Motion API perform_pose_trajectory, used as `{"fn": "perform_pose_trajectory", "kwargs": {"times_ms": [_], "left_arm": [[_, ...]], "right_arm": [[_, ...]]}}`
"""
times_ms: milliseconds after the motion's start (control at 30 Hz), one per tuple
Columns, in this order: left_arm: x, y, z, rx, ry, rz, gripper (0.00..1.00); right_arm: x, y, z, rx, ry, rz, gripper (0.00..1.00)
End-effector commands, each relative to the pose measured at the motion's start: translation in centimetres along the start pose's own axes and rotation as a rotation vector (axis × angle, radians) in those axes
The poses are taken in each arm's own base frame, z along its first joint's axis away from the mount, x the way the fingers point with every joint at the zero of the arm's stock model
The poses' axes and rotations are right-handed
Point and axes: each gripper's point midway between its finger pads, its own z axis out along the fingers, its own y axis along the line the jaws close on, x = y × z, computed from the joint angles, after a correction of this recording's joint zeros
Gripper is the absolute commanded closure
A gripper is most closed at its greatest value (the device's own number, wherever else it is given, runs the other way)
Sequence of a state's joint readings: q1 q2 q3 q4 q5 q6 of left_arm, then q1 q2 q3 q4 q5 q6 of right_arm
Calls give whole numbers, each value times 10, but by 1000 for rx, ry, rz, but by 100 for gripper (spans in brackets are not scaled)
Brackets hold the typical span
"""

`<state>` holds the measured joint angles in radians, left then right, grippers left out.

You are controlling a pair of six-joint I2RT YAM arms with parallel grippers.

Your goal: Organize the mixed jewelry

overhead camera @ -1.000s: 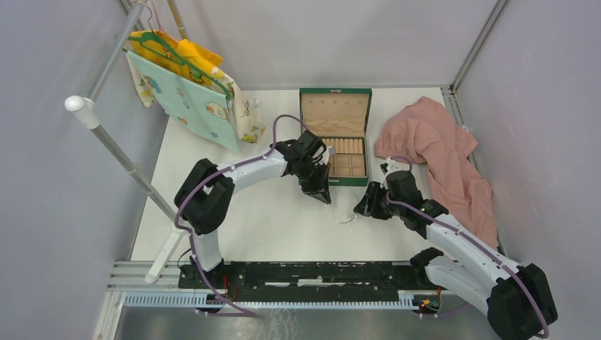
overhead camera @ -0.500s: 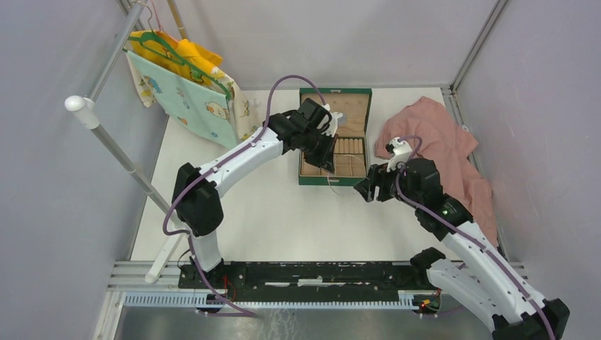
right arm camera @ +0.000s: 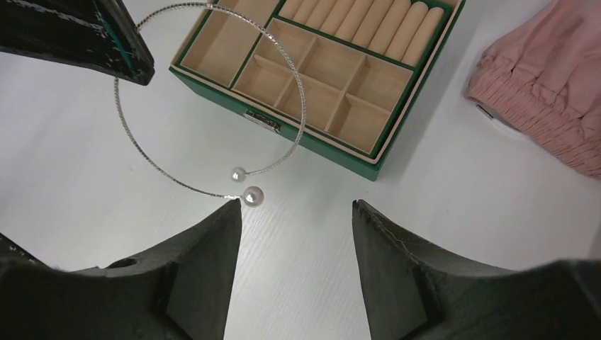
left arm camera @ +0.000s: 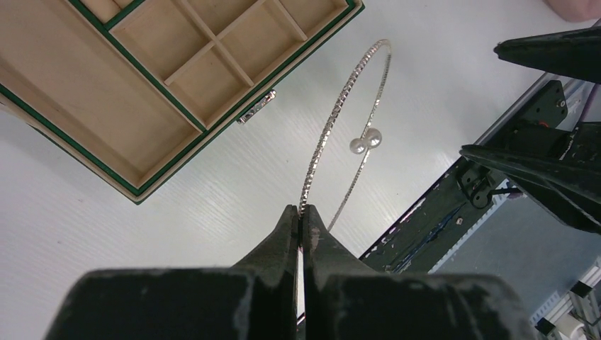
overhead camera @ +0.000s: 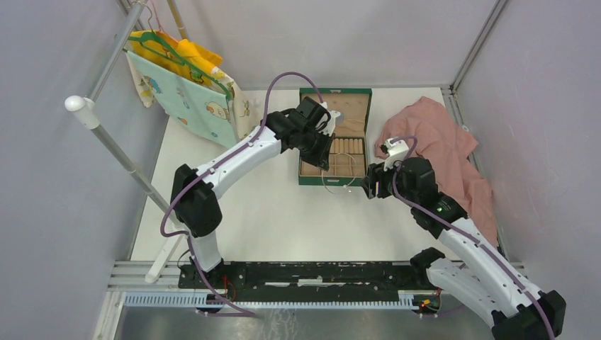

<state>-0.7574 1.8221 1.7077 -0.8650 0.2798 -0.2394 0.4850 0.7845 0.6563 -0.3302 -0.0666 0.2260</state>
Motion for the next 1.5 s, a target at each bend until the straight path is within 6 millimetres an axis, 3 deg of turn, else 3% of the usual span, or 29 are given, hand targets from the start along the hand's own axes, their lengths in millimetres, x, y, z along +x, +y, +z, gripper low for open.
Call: {"fn": "perform_pose_trajectory", "kwargs": {"times_ms": [0, 300, 500, 567, 633, 767, 833, 967, 1033, 1100, 1300, 1467], "left_arm": [[-22, -12, -28, 28, -88, 72, 98], [-26, -15, -31, 33, -102, 60, 98], [-28, -16, -32, 38, -109, 64, 98], [-28, -17, -32, 40, -108, 67, 98], [-29, -17, -32, 42, -113, 68, 98], [-37, -14, -34, 15, -135, 51, 98], [-43, -12, -36, 13, -153, 14, 87], [-61, -11, -49, 37, -208, -29, 32], [-71, -4, -60, 9, -249, -40, 12], [-81, 6, -75, -24, -295, -61, 1], [-107, 37, -123, -107, -463, -166, 0], [-110, 55, -156, -184, -588, -242, 0]], "right_arm": [[-13, 2, 14, -13, -63, -43, 35], [-14, 8, 51, -45, -73, 47, 39], [-17, 14, 60, -74, -91, 81, 63], [-18, 16, 60, -87, -98, 82, 77], [-20, 15, 60, -82, -106, 85, 98], [-27, 5, 57, -22, -142, 104, 100], [-32, 0, 56, 13, -164, 128, 100], [-53, -8, 59, 80, -208, 205, 100], [-61, -15, 64, 128, -211, 247, 100], [-72, -19, 68, 163, -221, 269, 100], [-106, -26, 84, 216, -276, 277, 100], [-130, -29, 105, 240, -298, 287, 100]]}}
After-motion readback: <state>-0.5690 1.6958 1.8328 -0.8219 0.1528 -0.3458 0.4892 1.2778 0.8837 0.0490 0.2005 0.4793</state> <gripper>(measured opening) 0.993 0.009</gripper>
